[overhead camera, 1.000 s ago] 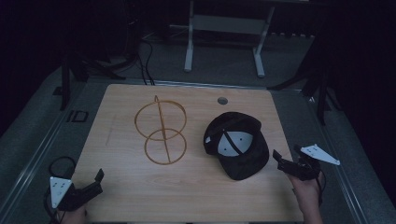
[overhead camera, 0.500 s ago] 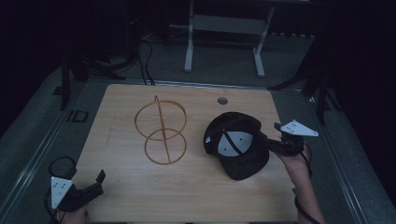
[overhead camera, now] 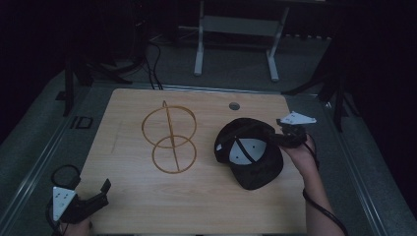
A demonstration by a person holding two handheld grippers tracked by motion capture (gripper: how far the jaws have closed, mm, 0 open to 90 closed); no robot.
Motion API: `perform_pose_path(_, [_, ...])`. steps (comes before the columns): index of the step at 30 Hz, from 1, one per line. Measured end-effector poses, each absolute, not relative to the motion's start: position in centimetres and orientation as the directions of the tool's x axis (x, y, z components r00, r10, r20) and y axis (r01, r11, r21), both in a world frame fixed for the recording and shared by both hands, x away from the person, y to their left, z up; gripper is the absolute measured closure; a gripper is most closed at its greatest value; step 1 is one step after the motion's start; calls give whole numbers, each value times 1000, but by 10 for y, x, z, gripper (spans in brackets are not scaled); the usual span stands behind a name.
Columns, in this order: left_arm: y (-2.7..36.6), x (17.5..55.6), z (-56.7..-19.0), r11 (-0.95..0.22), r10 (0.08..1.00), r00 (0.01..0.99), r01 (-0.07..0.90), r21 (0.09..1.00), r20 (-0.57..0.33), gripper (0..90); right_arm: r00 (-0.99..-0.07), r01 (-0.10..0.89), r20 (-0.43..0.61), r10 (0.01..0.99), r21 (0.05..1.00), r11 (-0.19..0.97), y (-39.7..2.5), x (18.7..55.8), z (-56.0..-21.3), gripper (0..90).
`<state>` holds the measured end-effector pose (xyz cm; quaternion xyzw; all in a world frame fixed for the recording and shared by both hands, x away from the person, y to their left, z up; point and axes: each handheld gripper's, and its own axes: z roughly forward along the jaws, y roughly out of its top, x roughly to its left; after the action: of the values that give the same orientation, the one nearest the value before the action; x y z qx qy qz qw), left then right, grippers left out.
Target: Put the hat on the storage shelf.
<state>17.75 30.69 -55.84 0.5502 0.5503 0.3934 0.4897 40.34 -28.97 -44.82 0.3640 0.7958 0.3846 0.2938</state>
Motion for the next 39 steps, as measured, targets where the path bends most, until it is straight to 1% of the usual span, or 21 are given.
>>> perform_pose_path(1, [307, 177, -558, 83, 991, 82, 221, 972, -103, 3, -547, 351, -210, 810, 821, 450, -287, 405, -449, 370])
perform_pose_path(2, [307, 177, -558, 83, 991, 82, 221, 972, -103, 3, -571, 363, -186, 799, 816, 450, -286, 409, -450, 370])
perform_pose_path(5, [307, 177, -558, 82, 991, 88, 220, 972, -103, 3, -566, 363, -201, 800, 810, 461, -281, 413, -451, 393])
perform_pose_path(6, [306, 177, -558, 80, 991, 91, 222, 972, -103, 3, -586, 372, -181, 790, 806, 461, -279, 416, -451, 393])
perform_pose_path(7, [306, 177, -558, 81, 991, 90, 223, 971, -103, 3, -587, 366, -195, 785, 801, 473, -276, 418, -452, 408])
perform_pose_path(8, [306, 177, -558, 81, 990, 92, 221, 972, -103, 3, -575, 362, -232, 784, 788, 499, -272, 420, -453, 432])
perform_pose_path(9, [306, 177, -558, 80, 990, 92, 221, 972, -103, 3, -600, 368, -198, 775, 792, 487, -271, 424, -455, 433])
perform_pose_path(10, [306, 177, -558, 79, 991, 89, 222, 972, -101, 3, -591, 370, -215, 778, 784, 498, -269, 425, -455, 442])
perform_pose_path(11, [306, 177, -558, 80, 991, 91, 223, 972, -102, 3, -580, 373, -234, 780, 775, 511, -267, 426, -457, 476])
perform_pose_path(13, [306, 177, -559, 84, 989, 97, 221, 972, -108, 3, -597, 372, -225, 770, 773, 514, -265, 428, -459, 493])
perform_pose_path(14, [305, 177, -559, 81, 990, 97, 224, 971, -105, 3, -595, 376, -237, 768, 762, 527, -262, 430, -462, 543])
perform_pose_path(16, [304, 176, -558, 88, 989, 101, 204, 975, -111, 3, -616, 375, -236, 752, 751, 543, -258, 432, -465, 570])
perform_pose_path(17, [303, 175, -557, 87, 989, 102, 198, 976, -108, 3, -619, 373, -256, 742, 736, 565, -255, 433, -467, 610])
perform_pose_path(18, [303, 175, -557, 82, 989, 105, 199, 977, -104, 3, -620, 379, -261, 739, 725, 574, -253, 434, -469, 678])
perform_pose_path(19, [302, 176, -557, 76, 989, 106, 204, 976, -99, 3, -608, 377, -268, 747, 730, 570, -252, 434, -469, 714])
perform_pose_path(21, [302, 176, -557, 68, 991, 98, 207, 976, -90, 3, -609, 375, -257, 750, 740, 558, -250, 435, -471, 833])
perform_pose_path(22, [301, 176, -557, 65, 991, 104, 210, 976, -88, 3, -601, 372, -269, 752, 739, 562, -249, 435, -472, 879])
perform_pose_path(25, [300, 177, -558, 52, 993, 96, 215, 975, -74, 3, -607, 369, -269, 748, 739, 564, -247, 434, -471, 888])
perform_pose_path(30, [299, 178, -559, 68, 989, 113, 226, 972, -96, 3, -628, 365, -233, 743, 755, 545, -245, 429, -466, 890])
perform_pose_path(35, [298, 179, -556, 110, 979, 136, 272, 956, -151, 3, -621, 369, -180, 763, 791, 487, -245, 420, -454, 891])
perform_pose_path(39, [293, 180, -556, 90, 976, 162, 305, 948, -145, 3, -601, 373, -143, 787, 820, 434, -247, 412, -442, 892])
